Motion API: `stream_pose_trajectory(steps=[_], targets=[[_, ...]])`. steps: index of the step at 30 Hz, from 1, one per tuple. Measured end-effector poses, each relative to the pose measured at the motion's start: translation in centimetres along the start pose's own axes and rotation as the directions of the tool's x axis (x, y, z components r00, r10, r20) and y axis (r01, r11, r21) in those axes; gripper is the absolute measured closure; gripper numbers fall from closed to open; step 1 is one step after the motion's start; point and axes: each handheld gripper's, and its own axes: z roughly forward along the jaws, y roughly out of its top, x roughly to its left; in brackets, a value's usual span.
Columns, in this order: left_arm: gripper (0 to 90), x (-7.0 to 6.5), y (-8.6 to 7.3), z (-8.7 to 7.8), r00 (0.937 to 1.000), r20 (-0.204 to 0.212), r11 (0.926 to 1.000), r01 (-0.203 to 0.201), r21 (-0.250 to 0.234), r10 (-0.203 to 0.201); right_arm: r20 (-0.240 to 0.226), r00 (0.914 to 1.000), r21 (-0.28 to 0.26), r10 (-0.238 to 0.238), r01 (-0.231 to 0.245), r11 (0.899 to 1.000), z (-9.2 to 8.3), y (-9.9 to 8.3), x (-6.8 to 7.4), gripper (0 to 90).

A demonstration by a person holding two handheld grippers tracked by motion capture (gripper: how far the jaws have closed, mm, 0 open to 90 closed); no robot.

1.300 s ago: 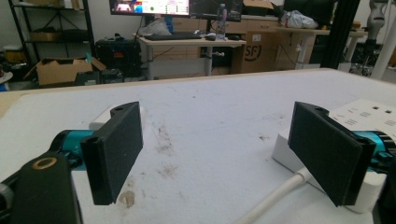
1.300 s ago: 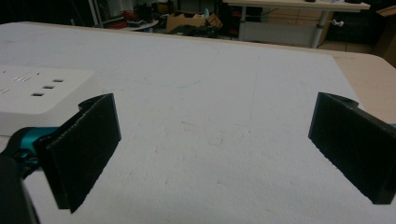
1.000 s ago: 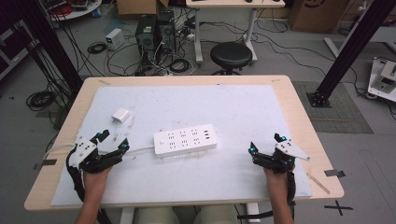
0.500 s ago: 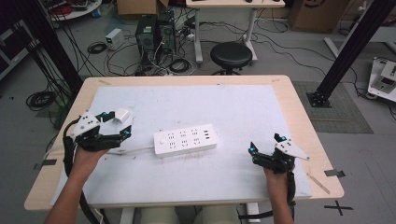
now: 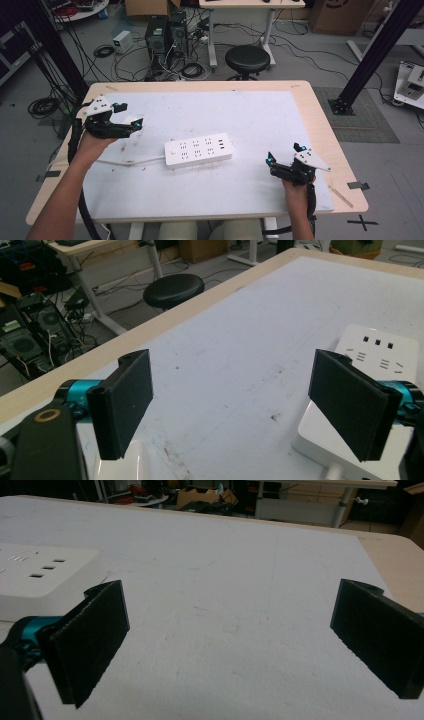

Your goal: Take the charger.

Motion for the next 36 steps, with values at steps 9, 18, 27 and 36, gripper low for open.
stream_pose_trajectory(steps=[9, 18, 27, 36], targets=[[17.9, 2.9, 0.1, 2.3, 0.9998, -0.019, 0.9942, -0.009, 0.107, 0.011, 0.005, 1.0, 0.006, -0.008, 0.008, 1.0, 0.0, 0.0, 0.0, 2.1], [18.1, 5.5, -1.7, 3.8, 0.9916, -0.107, 0.967, 0.097, 0.235, -0.073, 0.009, 0.9999, 0.007, -0.007, 0.007, 1.0, 0.0, 0.0, 0.1, 2.1], [18.1, 6.8, -3.3, 5.0, 0.9834, -0.132, 0.935, 0.161, 0.316, -0.125, 0.006, 0.9998, 0.016, -0.016, 0.016, 1.0, 0.1, 0.1, 0.1, 2.1], [18.2, 7.7, -4.9, 6.7, 0.9723, -0.167, 0.9018, 0.216, 0.374, -0.163, 0.008, 0.9998, 0.011, -0.018, 0.018, 1.0, 0.1, 0.1, 0.1, 2.1]])
